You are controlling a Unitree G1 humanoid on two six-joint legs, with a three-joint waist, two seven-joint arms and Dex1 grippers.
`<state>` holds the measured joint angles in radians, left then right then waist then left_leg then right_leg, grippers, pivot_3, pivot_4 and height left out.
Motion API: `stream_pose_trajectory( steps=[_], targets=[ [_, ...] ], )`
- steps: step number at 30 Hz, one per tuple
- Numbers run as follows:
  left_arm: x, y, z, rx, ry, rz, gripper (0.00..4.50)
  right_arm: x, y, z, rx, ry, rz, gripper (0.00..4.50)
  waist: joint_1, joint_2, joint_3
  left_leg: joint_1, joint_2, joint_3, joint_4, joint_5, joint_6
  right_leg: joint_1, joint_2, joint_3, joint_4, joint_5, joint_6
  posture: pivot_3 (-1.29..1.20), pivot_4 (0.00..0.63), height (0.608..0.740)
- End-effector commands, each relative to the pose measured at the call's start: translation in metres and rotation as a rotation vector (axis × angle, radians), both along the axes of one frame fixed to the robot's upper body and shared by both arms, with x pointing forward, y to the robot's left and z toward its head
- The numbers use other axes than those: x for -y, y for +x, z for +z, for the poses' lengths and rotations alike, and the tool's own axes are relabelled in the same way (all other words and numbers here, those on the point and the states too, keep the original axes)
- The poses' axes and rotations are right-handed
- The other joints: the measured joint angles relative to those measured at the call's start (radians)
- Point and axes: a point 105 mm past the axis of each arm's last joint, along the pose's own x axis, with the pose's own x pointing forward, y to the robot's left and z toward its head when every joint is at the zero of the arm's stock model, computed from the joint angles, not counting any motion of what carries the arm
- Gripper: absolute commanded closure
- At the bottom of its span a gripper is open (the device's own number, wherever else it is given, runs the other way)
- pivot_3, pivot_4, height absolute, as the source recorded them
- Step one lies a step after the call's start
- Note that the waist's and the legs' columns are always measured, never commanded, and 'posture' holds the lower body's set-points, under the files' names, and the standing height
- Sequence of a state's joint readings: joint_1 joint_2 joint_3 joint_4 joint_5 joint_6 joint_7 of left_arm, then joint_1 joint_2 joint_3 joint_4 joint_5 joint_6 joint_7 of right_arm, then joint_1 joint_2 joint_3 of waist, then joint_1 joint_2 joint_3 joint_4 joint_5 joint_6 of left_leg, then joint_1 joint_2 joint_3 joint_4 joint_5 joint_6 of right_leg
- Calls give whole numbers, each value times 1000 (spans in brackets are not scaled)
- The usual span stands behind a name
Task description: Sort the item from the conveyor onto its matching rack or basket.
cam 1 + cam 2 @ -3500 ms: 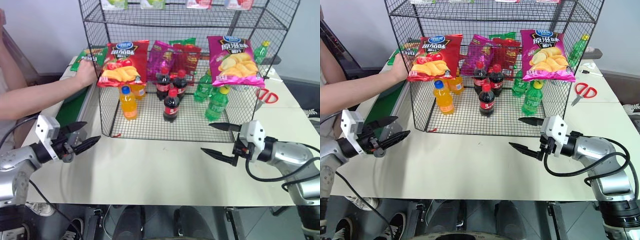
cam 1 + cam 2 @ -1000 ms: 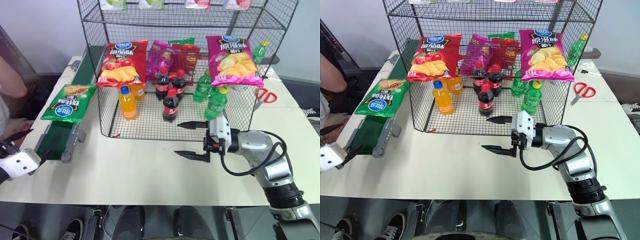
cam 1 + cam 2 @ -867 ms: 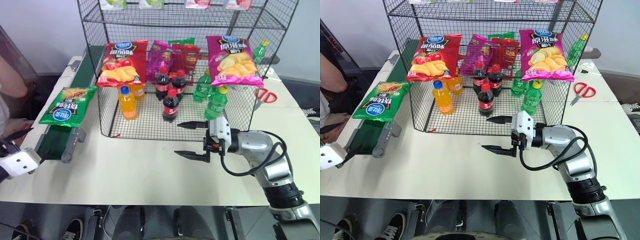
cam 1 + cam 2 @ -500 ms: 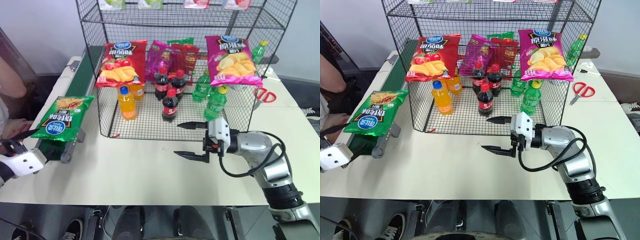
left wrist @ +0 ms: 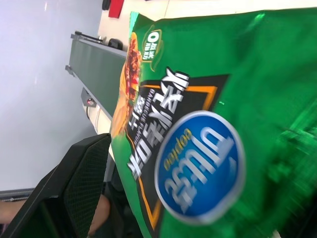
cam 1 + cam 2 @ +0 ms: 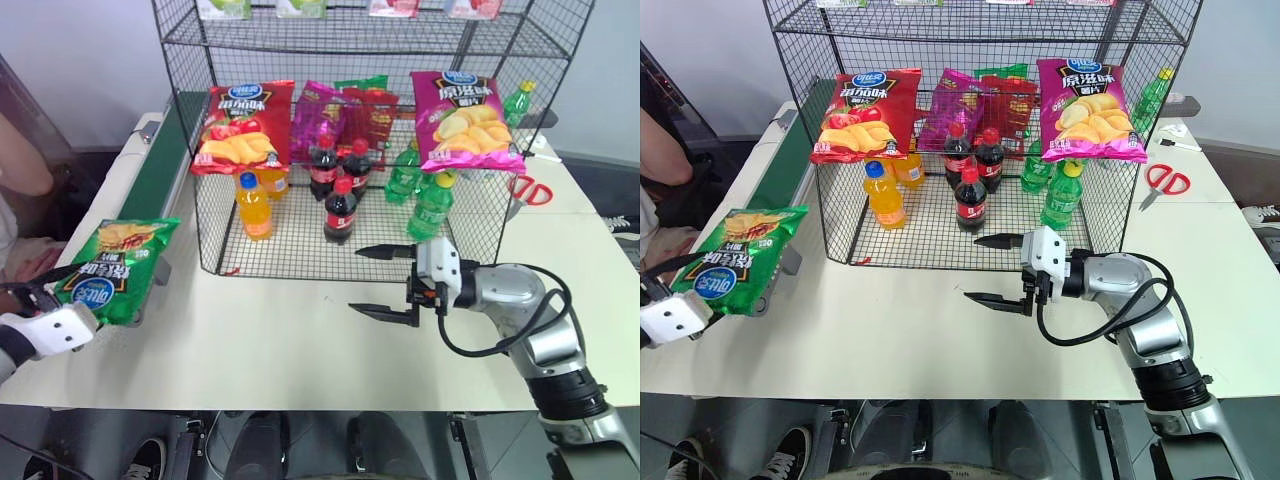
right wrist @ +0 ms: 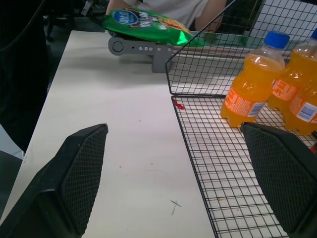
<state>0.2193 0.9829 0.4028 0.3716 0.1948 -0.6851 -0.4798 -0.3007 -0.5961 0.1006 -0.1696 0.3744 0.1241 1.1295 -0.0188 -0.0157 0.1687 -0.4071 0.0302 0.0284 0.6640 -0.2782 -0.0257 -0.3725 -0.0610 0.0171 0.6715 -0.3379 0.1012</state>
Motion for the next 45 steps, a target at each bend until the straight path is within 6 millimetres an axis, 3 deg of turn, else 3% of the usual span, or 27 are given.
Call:
stream_pose_trajectory(
  steps=[1, 3, 9, 10, 16, 20, 25, 28, 30, 33, 36, 41, 45],
  targets=[
    [2, 3, 6, 8, 1, -22, 524, 4, 2, 9, 43, 6, -13, 0, 0, 0, 0, 0, 0, 0, 0, 0, 0, 0, 0, 0, 0, 0, 0, 0, 150, 739],
    [3, 3, 5, 0, -10, -26, 1154, 5, 2, 9, 45, 5, -14, 0, 0, 0, 0, 0, 0, 0, 0, 0, 0, 0, 0, -1, 0, 0, 0, 0, 150, 739],
    [7, 4, 7, -2, -24, -39, 4345, 5, 3, 9, 50, 2, -17, 0, 0, 0, 0, 0, 0, 0, 0, 0, 0, 0, 0, -1, 0, 0, 0, 0, 150, 739],
    [8, 4, 8, 3, -28, -43, 4476, 5, 4, 9, 51, 2, -17, 0, 0, 0, 0, 0, 0, 0, 0, 0, 0, 0, 0, -1, 0, 0, 0, 0, 150, 739],
    [15, 7, 31, 70, -163, -46, 4476, 5, 6, 9, 58, 3, -21, 0, 0, 0, 0, 0, 0, 0, 0, 0, 0, 0, 0, -1, 0, 0, 0, 0, 150, 739],
    [36, -1, 70, 76, -572, -149, 4476, 8, 10, 12, 61, 11, -33, 0, -1, -1, 0, 0, 0, 0, 0, 0, 0, 0, 0, 0, 0, 0, 0, 0, 150, 739],
    [75, -49, 100, -309, -1012, -351, 4476, 11, 13, 17, 42, 34, -36, 0, -21, -2, 0, 0, 1, 0, 0, 0, 0, 0, 0, 1, -1, 0, 0, 0, 150, 739],
    [90, -74, 116, -509, -1141, -412, 4476, 9, 9, 23, -18, 80, -13, 0, -26, -2, 0, 0, 1, -1, 0, 0, 0, 1, 0, 0, 0, 0, 0, 0, 150, 739],
    [99, -77, 126, -539, -1198, -461, 4476, 6, 0, 24, -129, 112, 37, 0, -24, 0, 1, 2, 1, -1, 0, 0, 0, 3, 0, 0, 0, 0, 0, 0, 150, 739],
    [119, -78, 128, -599, -1284, -540, 4476, 3, -20, 19, -309, 110, 127, 0, -17, 1, 1, 5, 0, -1, 0, 0, 0, 6, 0, 0, 0, 0, -1, 0, 150, 739],
    [142, -81, 123, -721, -1389, -640, 4476, -2, -33, 30, -437, 183, 190, 0, -18, 0, 1, 5, 0, -2, 0, 0, 0, 8, -1, 0, -2, 0, -1, 0, 150, 739],
    [164, -79, 118, -879, -1505, -764, 4476, -2, -41, 56, -599, 309, 268, 0, -22, 0, 1, 5, 0, -2, 0, 0, 0, 7, 0, 0, -2, 0, -1, 0, 150, 739],
    [173, -70, 128, -930, -1571, -882, 4476, -4, -43, 60, -645, 325, 293, 0, -21, 0, 1, 5, 0, -2, -1, 0, 0, 7, 0, 0, -2, 0, -1, 0, 150, 739]
  ],
)
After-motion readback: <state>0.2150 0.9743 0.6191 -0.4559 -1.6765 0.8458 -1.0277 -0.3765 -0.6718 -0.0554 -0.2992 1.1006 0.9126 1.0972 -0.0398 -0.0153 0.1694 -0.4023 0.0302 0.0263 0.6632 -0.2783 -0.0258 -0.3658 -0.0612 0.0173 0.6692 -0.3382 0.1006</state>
